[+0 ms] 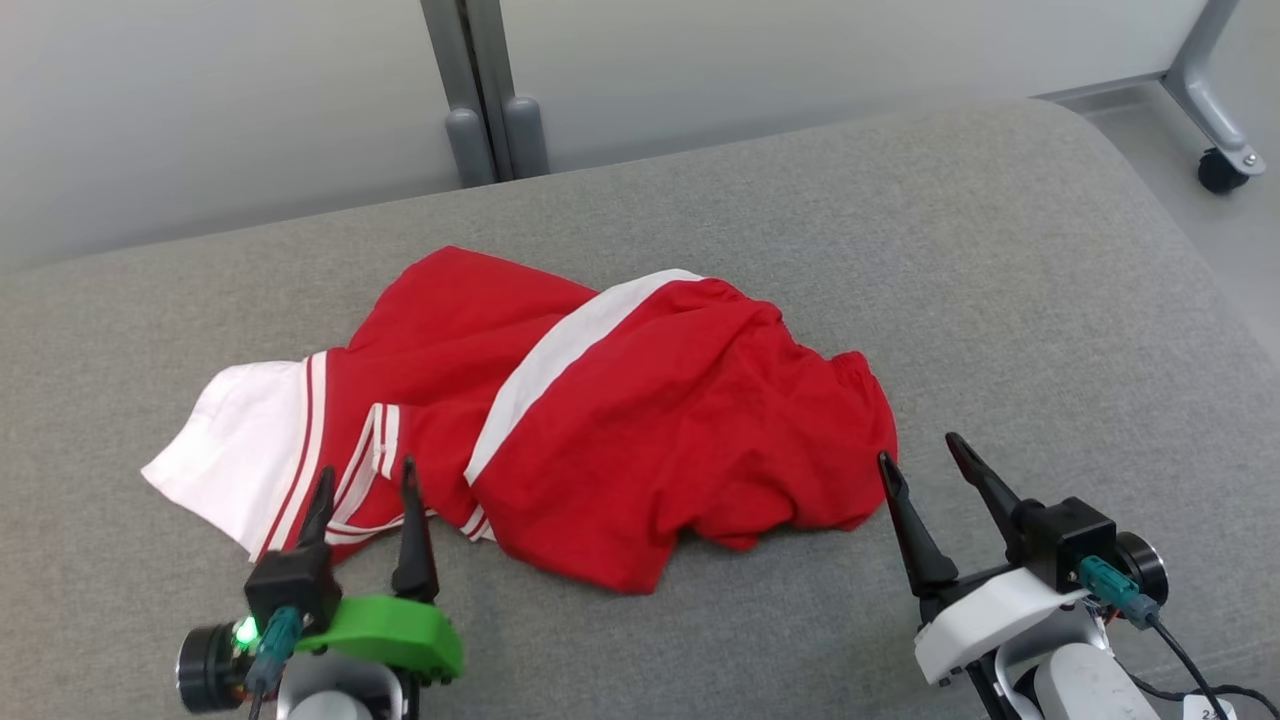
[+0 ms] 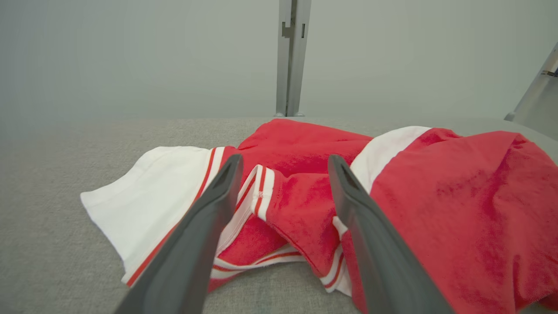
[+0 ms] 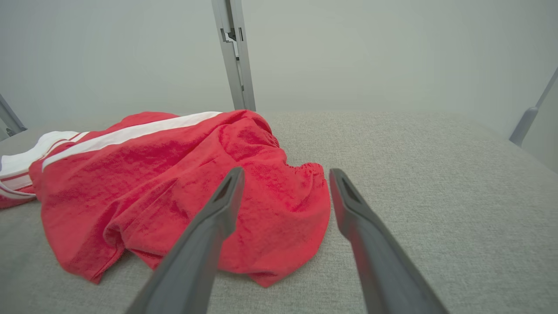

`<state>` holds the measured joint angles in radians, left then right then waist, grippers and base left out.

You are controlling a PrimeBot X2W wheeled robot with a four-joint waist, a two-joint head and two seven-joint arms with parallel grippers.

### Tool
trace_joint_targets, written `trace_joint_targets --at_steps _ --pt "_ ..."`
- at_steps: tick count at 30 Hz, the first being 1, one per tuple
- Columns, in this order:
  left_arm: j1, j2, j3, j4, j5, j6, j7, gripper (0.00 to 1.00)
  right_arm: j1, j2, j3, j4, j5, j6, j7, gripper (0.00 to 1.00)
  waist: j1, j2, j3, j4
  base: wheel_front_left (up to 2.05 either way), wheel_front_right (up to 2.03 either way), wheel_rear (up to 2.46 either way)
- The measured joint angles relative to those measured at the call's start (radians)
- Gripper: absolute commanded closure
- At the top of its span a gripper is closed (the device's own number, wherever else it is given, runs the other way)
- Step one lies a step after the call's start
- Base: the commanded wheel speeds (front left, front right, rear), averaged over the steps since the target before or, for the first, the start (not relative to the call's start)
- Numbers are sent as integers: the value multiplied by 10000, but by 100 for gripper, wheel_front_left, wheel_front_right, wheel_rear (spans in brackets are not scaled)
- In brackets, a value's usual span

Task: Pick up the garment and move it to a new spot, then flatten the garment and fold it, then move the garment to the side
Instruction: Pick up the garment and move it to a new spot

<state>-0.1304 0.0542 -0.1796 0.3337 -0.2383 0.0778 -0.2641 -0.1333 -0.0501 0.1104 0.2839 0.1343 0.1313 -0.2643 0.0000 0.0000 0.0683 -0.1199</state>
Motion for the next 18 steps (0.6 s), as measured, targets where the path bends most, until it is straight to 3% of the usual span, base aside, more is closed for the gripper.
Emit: trace_joint_targets --at_steps 4,8,18 --pt "775 -21 495 -334 -17 -67 0 0 192 6 59 88 0 0 0 0 0 0 -246 213 0 0 0" --pt "1229 -40 385 -370 -163 -84 0 0 221 4 105 121 52 0 0 0 0 0 -372 387 0 0 0" --pt "501 -46 173 -19 -418 -205 0 0 63 4 234 8 69 0 0 0 0 0 45 366 0 0 0"
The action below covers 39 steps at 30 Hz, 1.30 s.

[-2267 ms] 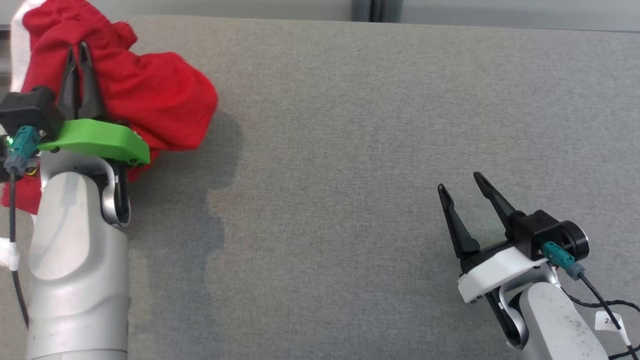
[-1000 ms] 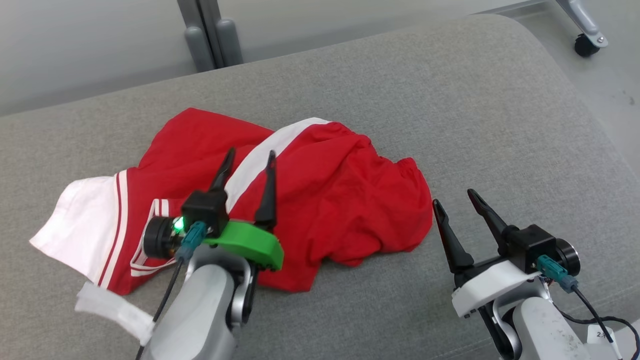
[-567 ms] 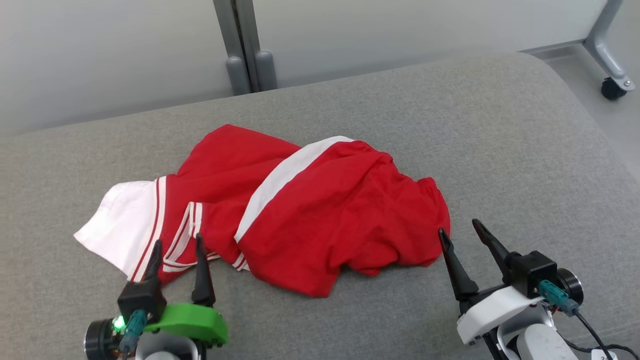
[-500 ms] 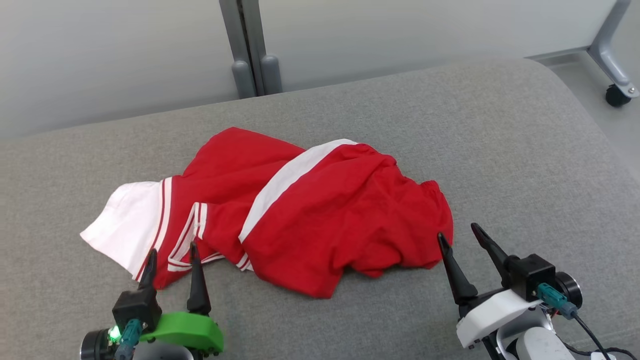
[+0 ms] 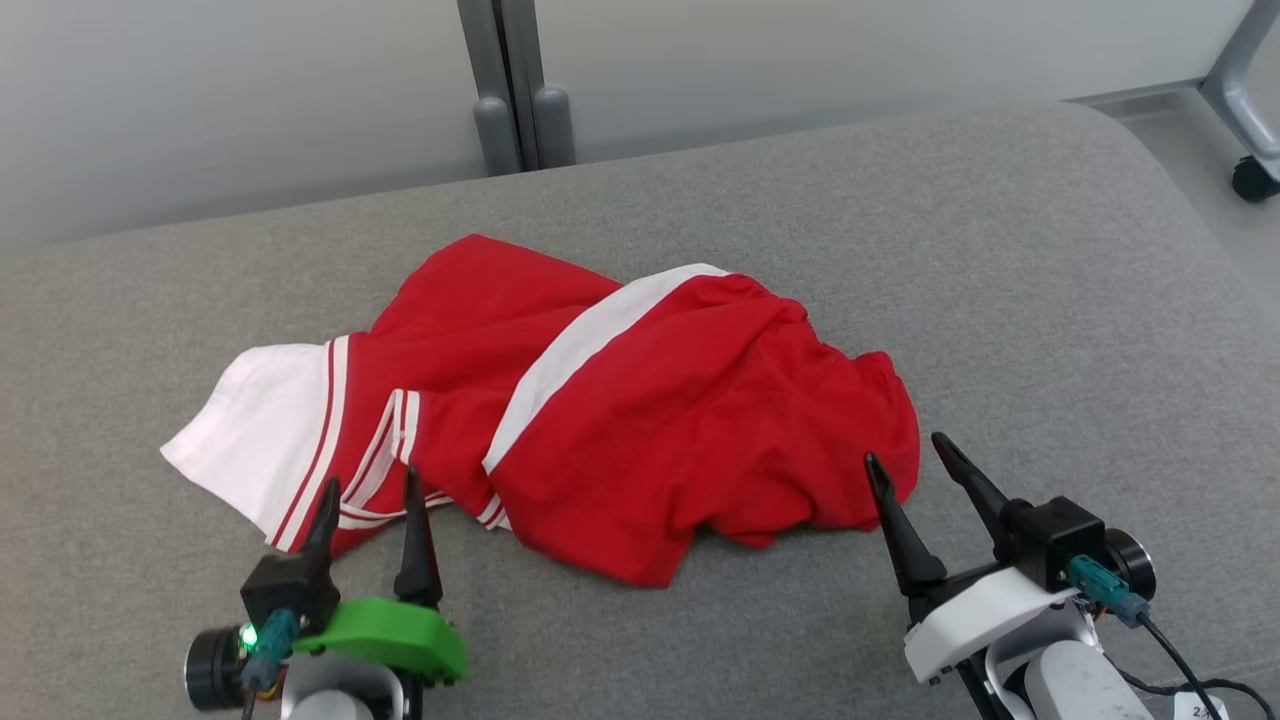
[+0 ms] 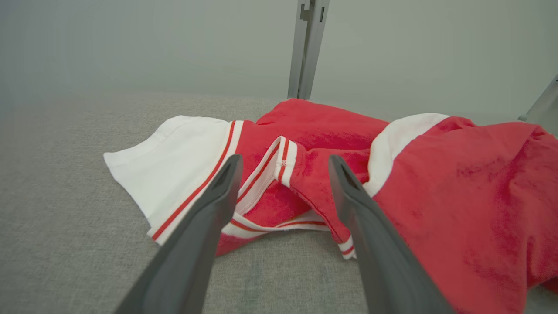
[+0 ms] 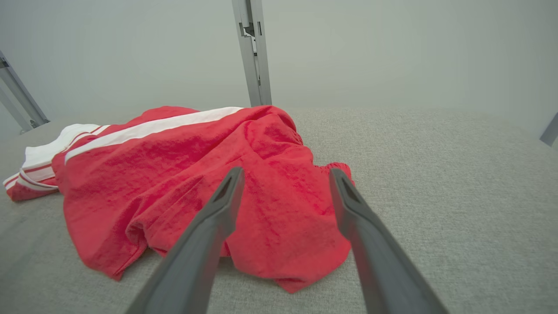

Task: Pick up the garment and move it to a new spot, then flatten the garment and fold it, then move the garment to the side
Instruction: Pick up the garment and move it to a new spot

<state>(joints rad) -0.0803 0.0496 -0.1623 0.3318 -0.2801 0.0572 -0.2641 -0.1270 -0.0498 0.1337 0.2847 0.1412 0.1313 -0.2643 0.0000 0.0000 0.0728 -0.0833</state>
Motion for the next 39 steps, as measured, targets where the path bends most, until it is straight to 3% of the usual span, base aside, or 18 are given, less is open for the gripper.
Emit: trace_joint_targets --at_steps 7,18,19,20,21,27,33,39 --pt "-1894 -15 121 1344 125 -357 0 0 -492 0 71 -188 -19 0 0 0 0 0 787 -87 0 0 0" --pt "-3663 -8 380 4913 -721 -1083 -31 0 -932 0 247 -341 92 0 0 0 0 0 1842 -429 0 0 0" --pt "-3737 -4 320 5125 -802 -1129 -44 9 -932 -2 242 -339 92 0 0 0 0 0 1852 -469 0 0 0" --pt "-3807 15 247 5313 -840 -1202 -46 90 -928 2 240 -332 92 0 0 0 0 0 1842 -487 0 0 0" --pt "-3871 31 192 5488 -938 -1267 -59 100 -919 0 221 -309 92 0 0 0 0 0 1814 -497 0 0 0" --pt "-3887 6 4 5451 -1137 -1348 -10 100 -822 2 134 -211 67 0 0 0 0 0 1477 -395 0 0 0" --pt "-3939 50 514 3331 -384 -1193 2 100 -562 2 65 -140 42 0 0 0 0 0 967 -120 0 0 0" --pt "-4722 431 734 1841 234 -1430 2 100 -238 2 25 -100 96 0 0 0 0 0 367 199 0 0 0"
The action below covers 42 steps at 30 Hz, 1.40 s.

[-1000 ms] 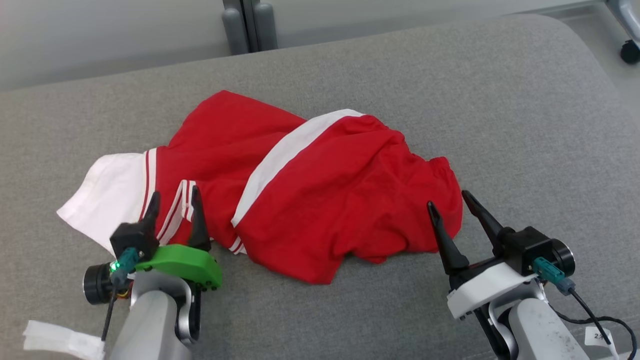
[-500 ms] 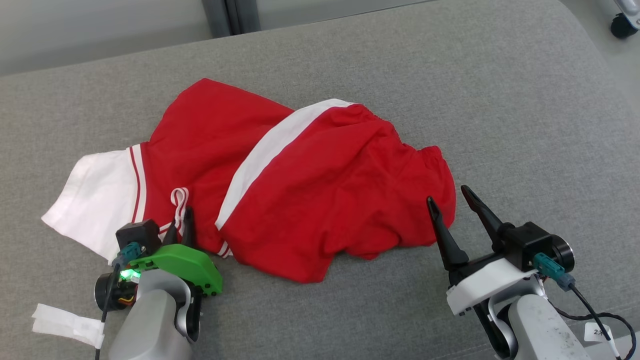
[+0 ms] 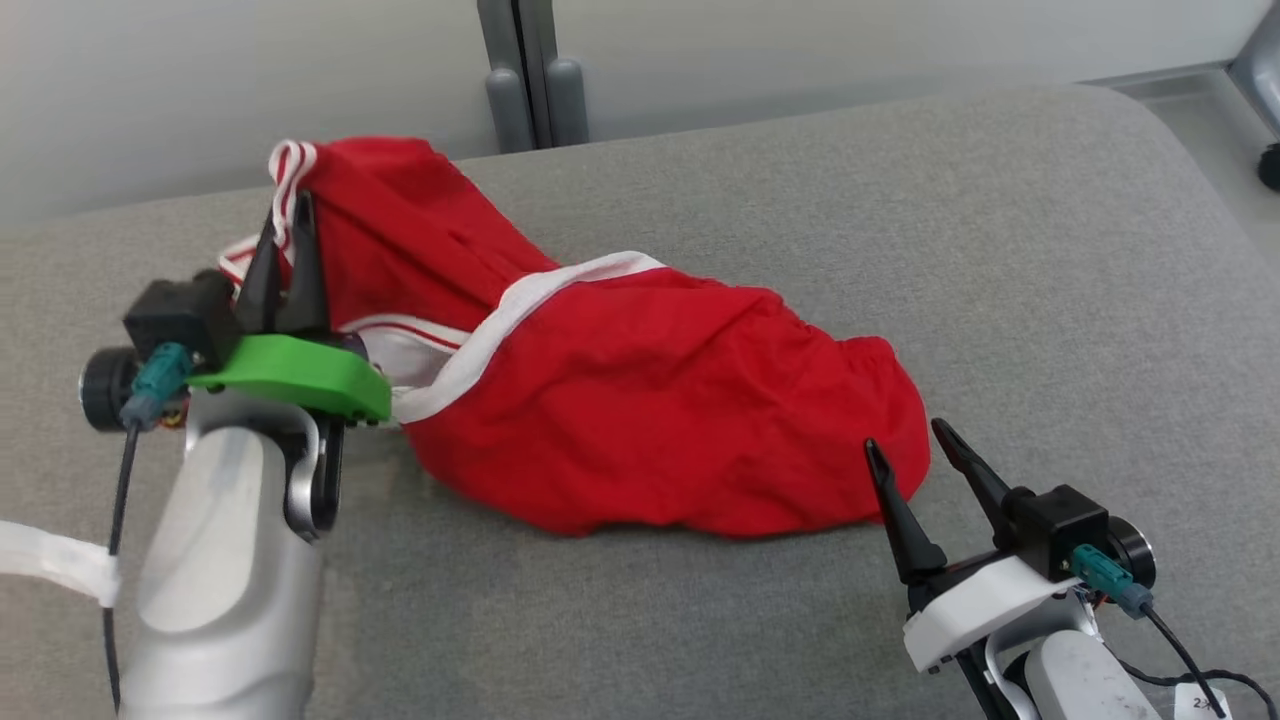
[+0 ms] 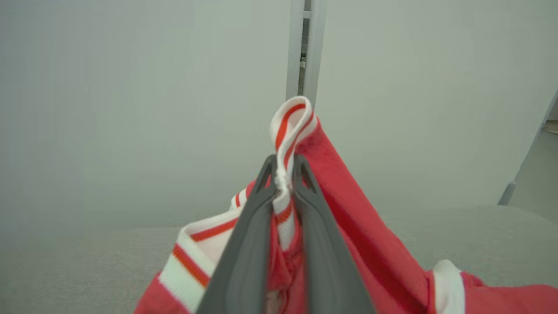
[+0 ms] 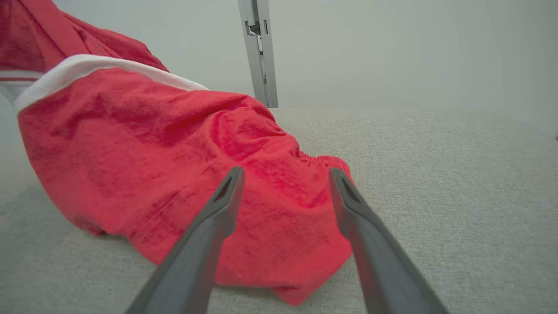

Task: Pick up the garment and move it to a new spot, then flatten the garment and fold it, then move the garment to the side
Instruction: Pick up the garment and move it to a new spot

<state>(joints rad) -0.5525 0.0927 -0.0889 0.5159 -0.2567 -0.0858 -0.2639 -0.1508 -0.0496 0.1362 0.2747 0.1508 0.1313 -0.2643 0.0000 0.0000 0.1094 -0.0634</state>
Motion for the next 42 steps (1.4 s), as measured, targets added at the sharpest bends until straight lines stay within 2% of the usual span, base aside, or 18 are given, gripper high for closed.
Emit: trace_joint_targets --at_steps 8,17,30,42 --pt "-1392 646 27 -805 236 -121 92 100 384 2 -111 8 163 0 0 0 0 0 -555 576 0 0 0" --pt "-1751 1392 581 -859 155 244 566 100 585 4 -165 -82 251 0 0 0 0 0 -754 1450 0 0 0" --pt "-953 1609 874 -441 19 650 479 100 556 2 -98 -247 242 0 0 0 0 0 -647 3338 0 0 0" --pt "-965 2077 1185 -272 -69 859 295 100 367 8 69 -234 247 0 0 0 0 0 -437 4939 0 0 0"
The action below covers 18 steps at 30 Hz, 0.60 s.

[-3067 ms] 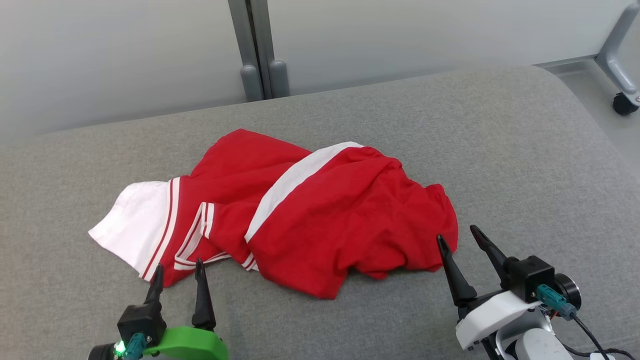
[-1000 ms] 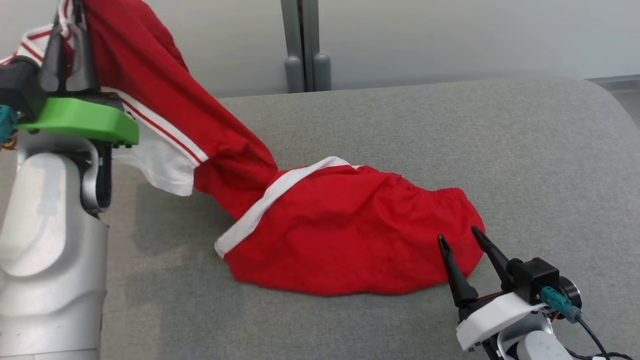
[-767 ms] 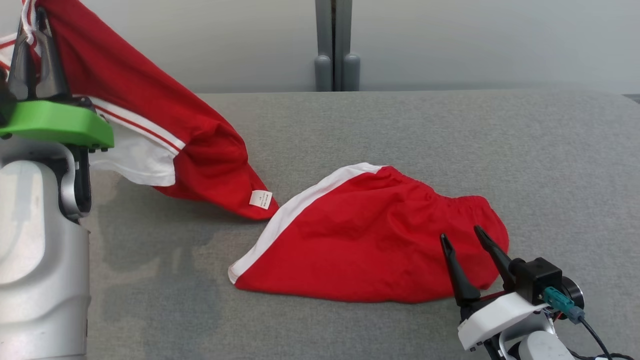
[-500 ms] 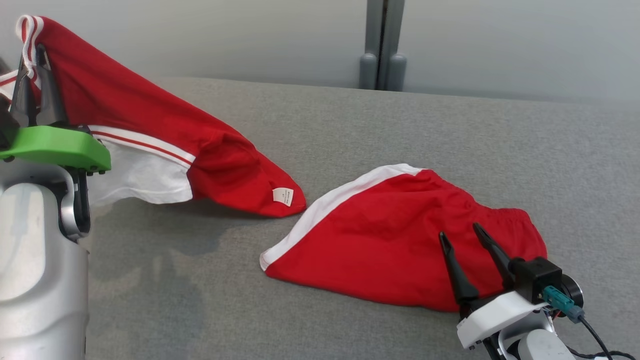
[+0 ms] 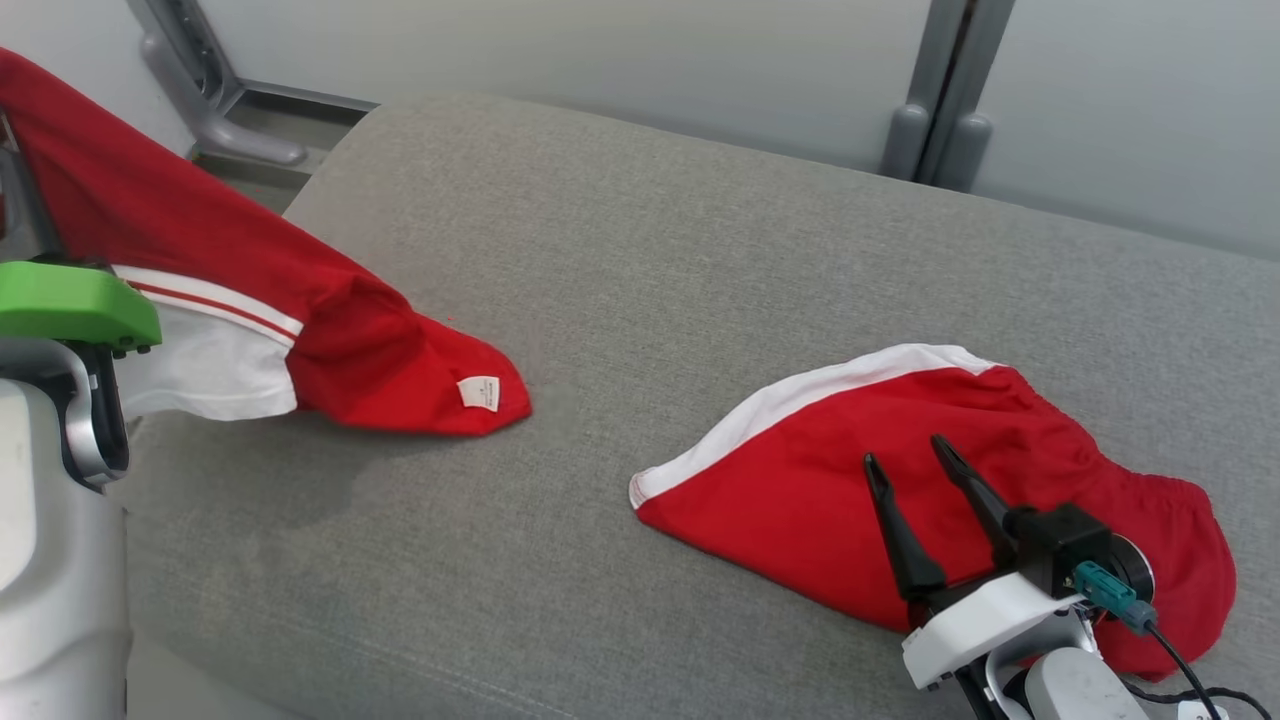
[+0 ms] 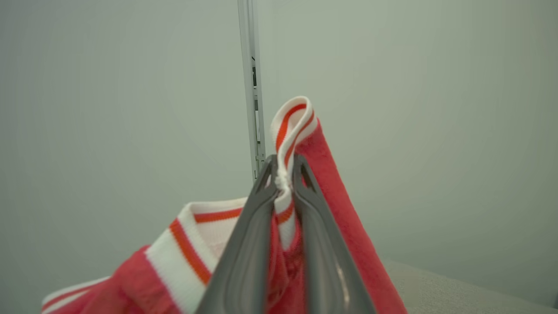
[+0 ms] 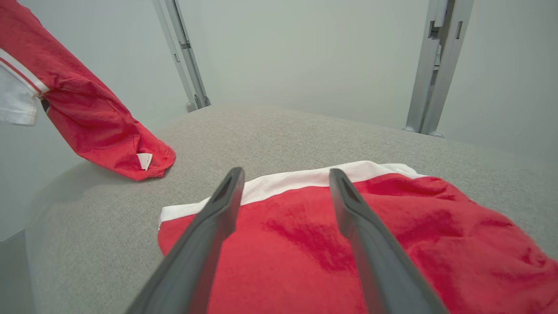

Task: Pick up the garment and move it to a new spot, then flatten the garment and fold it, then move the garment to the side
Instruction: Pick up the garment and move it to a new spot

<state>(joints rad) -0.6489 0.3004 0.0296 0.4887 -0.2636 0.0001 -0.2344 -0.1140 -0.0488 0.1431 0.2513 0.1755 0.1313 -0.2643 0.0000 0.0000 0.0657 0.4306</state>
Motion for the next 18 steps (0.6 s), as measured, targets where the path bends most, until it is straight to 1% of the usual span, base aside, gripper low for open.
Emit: trace_joint_targets --at_steps 3,7,10,13,18 --pt "-85 23 8 23 -15 50 -15 100 -49 2 44 -8 -6 0 0 0 0 0 135 177 0 0 0" --pt "-261 65 23 111 -63 165 -42 100 -221 2 138 -27 -102 0 0 0 0 0 375 187 0 0 0" --pt "-645 301 -44 299 159 290 -38 100 -329 2 186 -36 -257 0 0 0 0 0 591 93 0 0 0" --pt "-1422 541 -19 376 255 477 -44 100 -469 -36 151 -81 -368 0 0 0 0 0 846 -43 0 0 0" --pt "-2371 851 -8 798 318 520 -59 100 -625 -222 182 -136 -410 0 0 0 0 0 1244 -274 0 0 0"
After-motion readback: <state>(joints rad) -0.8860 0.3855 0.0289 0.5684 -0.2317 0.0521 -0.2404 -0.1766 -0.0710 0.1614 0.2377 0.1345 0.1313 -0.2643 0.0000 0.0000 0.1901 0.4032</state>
